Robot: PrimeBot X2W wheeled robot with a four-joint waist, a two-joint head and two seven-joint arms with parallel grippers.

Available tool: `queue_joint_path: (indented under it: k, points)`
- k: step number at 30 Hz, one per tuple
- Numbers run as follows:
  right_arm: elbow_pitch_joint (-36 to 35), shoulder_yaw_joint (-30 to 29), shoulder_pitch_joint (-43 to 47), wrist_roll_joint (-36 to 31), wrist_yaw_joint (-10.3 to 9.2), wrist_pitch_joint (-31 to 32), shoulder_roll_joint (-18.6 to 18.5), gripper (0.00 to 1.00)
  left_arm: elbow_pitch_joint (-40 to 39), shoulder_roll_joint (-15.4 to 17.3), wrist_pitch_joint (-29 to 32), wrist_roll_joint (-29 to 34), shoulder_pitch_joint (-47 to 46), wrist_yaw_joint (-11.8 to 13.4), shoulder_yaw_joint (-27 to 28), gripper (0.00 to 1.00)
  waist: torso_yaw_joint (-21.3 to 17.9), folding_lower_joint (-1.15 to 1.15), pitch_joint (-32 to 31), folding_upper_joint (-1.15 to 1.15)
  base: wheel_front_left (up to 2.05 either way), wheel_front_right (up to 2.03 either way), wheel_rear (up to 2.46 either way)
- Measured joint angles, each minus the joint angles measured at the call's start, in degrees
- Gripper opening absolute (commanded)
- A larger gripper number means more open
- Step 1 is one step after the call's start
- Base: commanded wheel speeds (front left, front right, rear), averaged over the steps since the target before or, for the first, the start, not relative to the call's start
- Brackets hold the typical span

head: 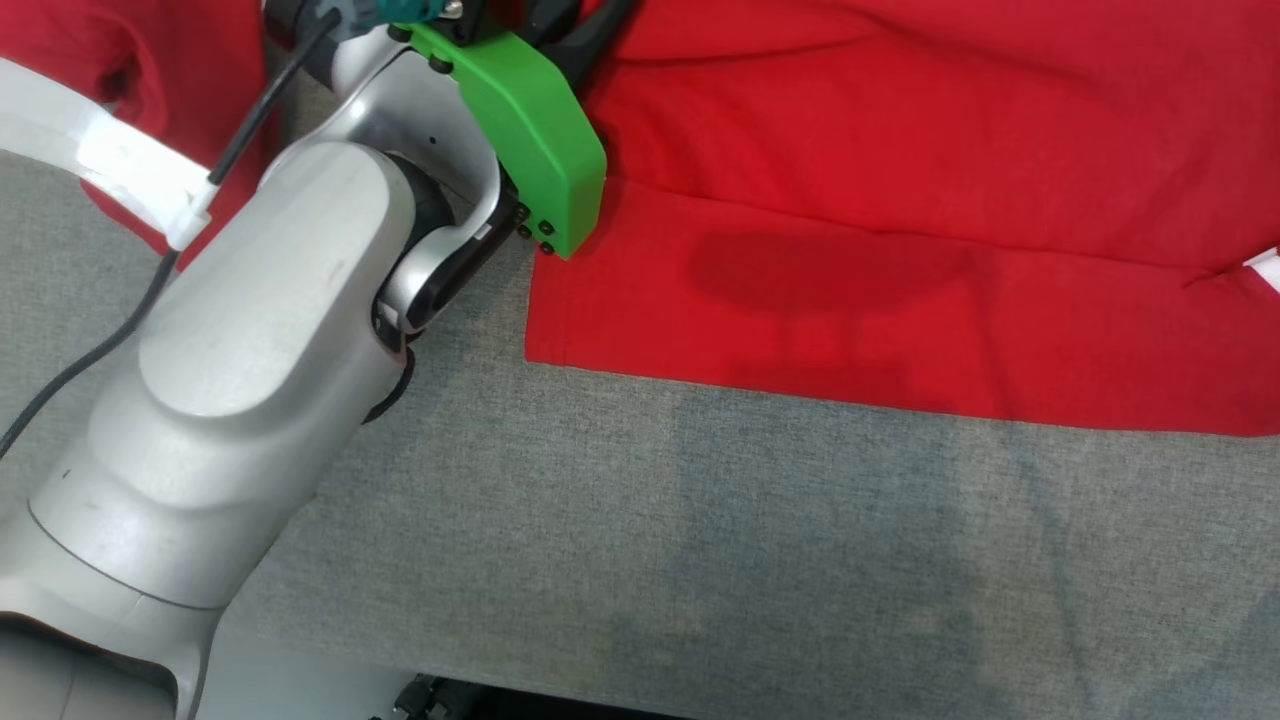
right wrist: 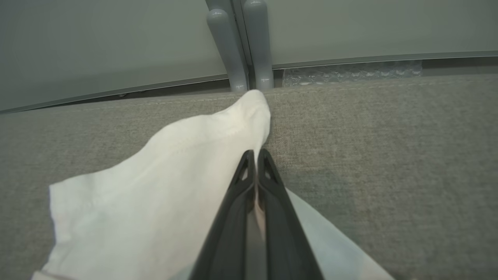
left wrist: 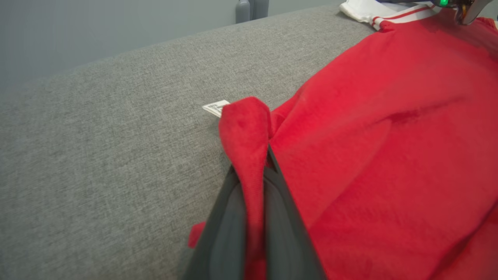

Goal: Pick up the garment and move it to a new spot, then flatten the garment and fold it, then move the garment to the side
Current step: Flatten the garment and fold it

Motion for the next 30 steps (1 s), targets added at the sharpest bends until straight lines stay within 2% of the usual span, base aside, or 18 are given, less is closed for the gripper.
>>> queue_joint_path:
  k: [4, 8, 12, 19, 26, 30]
  points:
    - [-1.16, 0.07, -0.3, 0.58, 0.7, -2.68, 2.23, 0.0, 0.13, 1.56, -0.08, 0.15, 0.0, 0.21, 1.04, 0.0, -1.14, 0.0, 0.01, 0.0, 0.0, 0.0, 0.0]
    - [-4.01, 0.14, -1.74, 2.48, 3.05, -5.49, 5.21, 0.0, 0.38, 3.57, -1.02, 0.24, -0.02, 0.82, 2.59, 0.0, -2.88, 0.0, 0.15, 0.0, 0.0, 0.0, 0.0]
    - [-5.09, 0.1, -0.6, 3.53, 5.12, -9.47, 5.99, 0.0, 1.99, 4.23, -3.03, 0.24, 0.4, 0.87, 3.75, 0.0, -4.98, 0.0, 0.04, 0.0, 0.0, 0.0, 0.0]
    - [-7.55, -1.64, 6.37, 6.01, 7.48, -16.26, 7.28, 0.0, 3.76, 6.21, -5.8, 0.03, 4.05, 0.87, 5.22, 0.0, -8.72, 0.0, -1.68, 0.0, 0.0, 0.0, 0.0]
    - [-10.51, -2.98, 16.25, 7.43, 9.75, -26.2, 10.07, 0.0, 5.11, 6.88, -10.74, -1.03, 9.57, 0.49, 5.82, 0.0, -11.21, 0.0, -5.52, 0.0, 0.0, 0.0, 0.0]
    - [-13.84, -4.33, 21.48, 8.53, 10.09, -32.66, 12.11, 0.0, 6.1, 7.06, -12.99, -2.15, 13.31, 0.0, 5.9, 0.0, -12.23, 0.0, -8.37, 0.0, 0.0, 0.0, 0.0]
